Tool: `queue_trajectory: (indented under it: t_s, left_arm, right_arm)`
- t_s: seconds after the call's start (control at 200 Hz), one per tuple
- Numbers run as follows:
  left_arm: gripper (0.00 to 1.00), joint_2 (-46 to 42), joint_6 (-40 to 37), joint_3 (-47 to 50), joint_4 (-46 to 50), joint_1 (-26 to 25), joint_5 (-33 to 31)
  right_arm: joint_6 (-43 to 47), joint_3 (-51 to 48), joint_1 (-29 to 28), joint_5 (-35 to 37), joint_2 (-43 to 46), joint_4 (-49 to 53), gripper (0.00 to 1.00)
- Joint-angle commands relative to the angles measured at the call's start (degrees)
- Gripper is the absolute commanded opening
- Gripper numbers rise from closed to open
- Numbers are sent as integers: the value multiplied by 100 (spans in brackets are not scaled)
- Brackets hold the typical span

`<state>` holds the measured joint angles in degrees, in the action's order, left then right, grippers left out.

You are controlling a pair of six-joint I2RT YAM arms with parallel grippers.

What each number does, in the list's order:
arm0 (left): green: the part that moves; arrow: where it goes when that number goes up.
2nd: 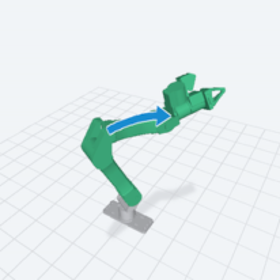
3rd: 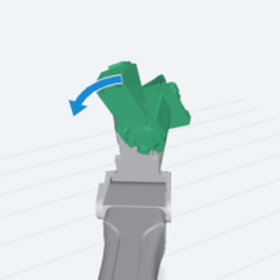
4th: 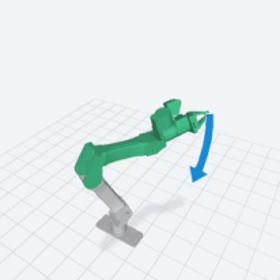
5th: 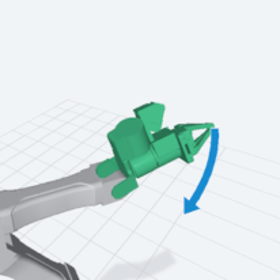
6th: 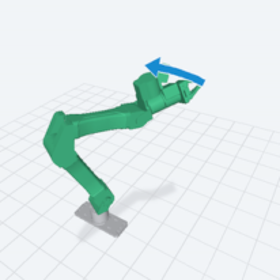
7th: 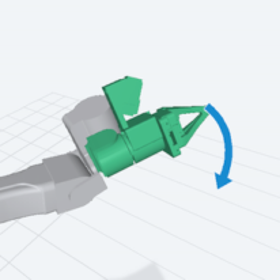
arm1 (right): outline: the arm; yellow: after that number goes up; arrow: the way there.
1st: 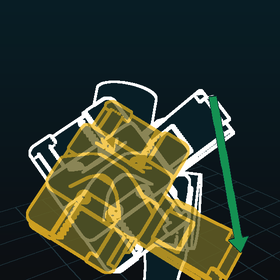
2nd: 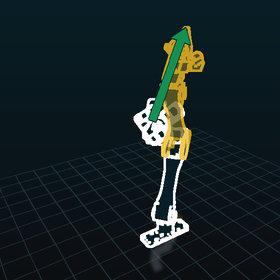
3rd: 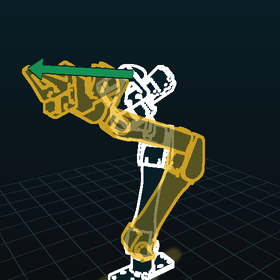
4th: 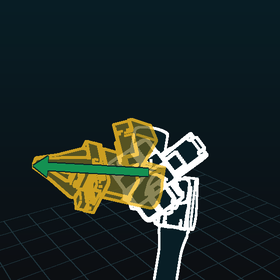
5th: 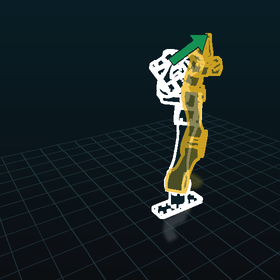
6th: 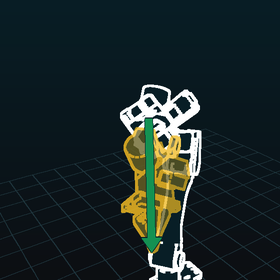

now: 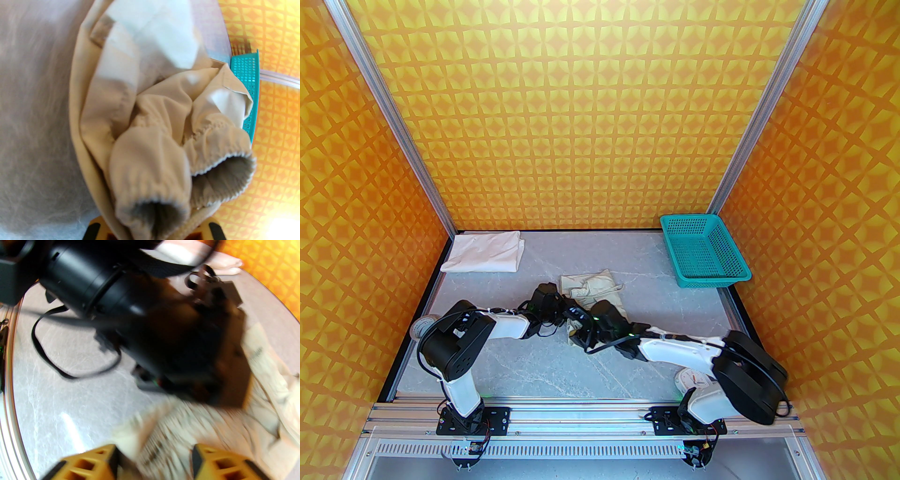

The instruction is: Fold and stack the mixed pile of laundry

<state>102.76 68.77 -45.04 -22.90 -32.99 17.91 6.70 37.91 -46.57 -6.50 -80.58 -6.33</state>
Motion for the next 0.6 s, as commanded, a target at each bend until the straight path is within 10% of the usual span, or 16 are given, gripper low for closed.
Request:
queue_trajectory:
  t_s: [0.0, 0.595]
  left_arm:
    - [0, -315, -1059, -265, 232, 305, -110]
    - [0, 648, -5848, -4040, 4266, 2572, 1159]
  right_arm:
    - [-567, -167, 297, 29, 471, -164, 63]
    - [-1691, -824, 1563, 1863, 1697, -82, 64]
